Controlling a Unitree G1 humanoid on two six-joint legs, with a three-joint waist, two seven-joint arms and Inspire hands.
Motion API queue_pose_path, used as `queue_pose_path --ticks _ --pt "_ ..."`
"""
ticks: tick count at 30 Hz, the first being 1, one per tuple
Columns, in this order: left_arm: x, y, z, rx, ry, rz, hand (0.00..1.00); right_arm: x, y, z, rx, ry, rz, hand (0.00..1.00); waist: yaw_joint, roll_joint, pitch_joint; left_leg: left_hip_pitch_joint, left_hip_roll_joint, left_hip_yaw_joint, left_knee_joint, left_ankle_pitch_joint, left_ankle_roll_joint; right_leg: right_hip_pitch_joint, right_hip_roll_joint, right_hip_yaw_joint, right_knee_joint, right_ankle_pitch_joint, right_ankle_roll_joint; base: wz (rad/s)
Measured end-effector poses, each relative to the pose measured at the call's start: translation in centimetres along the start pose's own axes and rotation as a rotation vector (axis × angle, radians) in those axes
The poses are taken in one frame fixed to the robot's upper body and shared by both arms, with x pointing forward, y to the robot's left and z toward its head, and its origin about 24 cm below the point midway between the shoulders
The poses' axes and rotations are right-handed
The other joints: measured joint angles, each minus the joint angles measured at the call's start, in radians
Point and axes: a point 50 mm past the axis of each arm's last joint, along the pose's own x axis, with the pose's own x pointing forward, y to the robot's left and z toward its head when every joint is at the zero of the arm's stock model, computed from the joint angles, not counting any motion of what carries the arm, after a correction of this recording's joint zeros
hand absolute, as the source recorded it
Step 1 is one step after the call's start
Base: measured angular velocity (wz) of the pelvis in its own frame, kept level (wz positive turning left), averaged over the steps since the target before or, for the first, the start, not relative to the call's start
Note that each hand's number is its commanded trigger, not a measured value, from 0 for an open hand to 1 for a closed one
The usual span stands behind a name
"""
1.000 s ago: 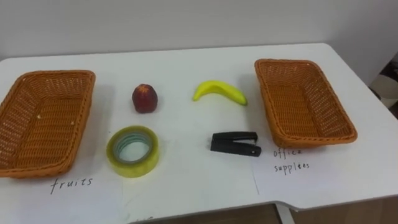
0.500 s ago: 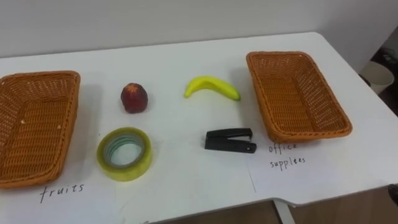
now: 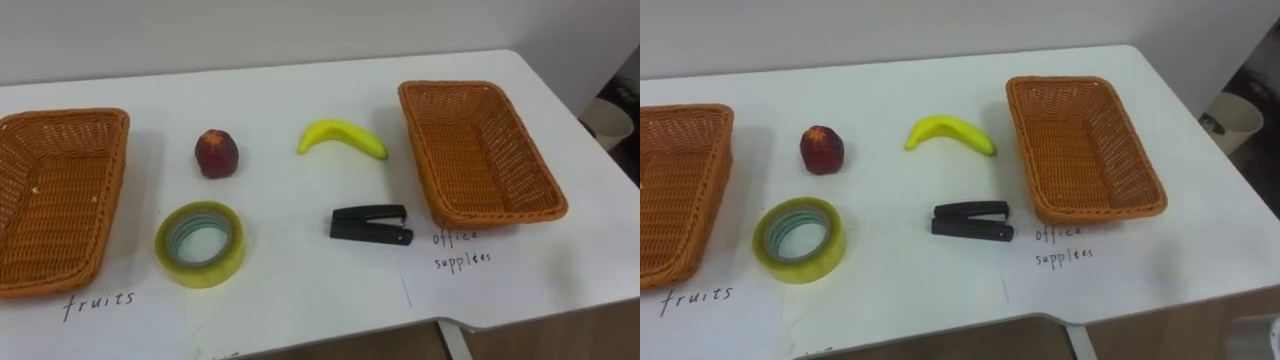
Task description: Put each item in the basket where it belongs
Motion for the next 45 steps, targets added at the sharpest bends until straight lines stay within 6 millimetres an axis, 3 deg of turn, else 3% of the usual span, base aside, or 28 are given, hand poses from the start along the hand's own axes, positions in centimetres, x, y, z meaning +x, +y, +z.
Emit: queue_pose_path --ticks 9,17,24,36,45 --pt "-0.1 0.1 -0.4 0.006 0.007 0.002 0.0 -0.8 2.3 4.5 0.051 -0.24 0.103 0.0 0.017 0.001 0.0016 0.001 0.002 -0.001 -0.004 0.0 0.0 0.003 0.001 -0.005 0.0 0.0 0.0 0.0" --pt "-0.2 0.2 -1.0 0.055 0.011 0.003 0.0 -0.7 4.0 5.9 0.094 -0.3 0.143 0.0 0.019 -0.003 0.0019 -0.011 0.001 -0.02 0.0 0.0 0.0 -0.003 0.0 -0.018 0.001 0.0 -0.001 0.04" --pt "-0.2 0.2 -1.2 0.089 0.017 -0.014 0.0 -2.0 5.8 7.9 0.151 -0.378 0.287 0.0 0.064 -0.002 0.0015 -0.012 0.001 -0.025 0.003 0.0 0.0 -0.001 0.0 -0.027 -0.001 0.0 -0.001 0.02" --pt "-0.3 -0.1 -2.0 0.126 0.049 -0.025 0.0 -4.2 9.4 9.3 0.192 -0.431 0.589 0.0 0.068 -0.003 0.0028 -0.012 -0.001 -0.037 0.013 0.0 0.0 0.012 -0.004 -0.038 -0.004 0.0 -0.001 0.03" --pt "-0.2 0.1 -2.1 0.131 0.053 -0.024 0.0 -5.5 10.8 8.6 0.128 -0.414 0.837 0.0 0.071 -0.008 0.0036 -0.016 0.001 -0.051 0.018 0.0 0.0 0.016 -0.004 -0.051 -0.004 0.0 -0.001 0.05"
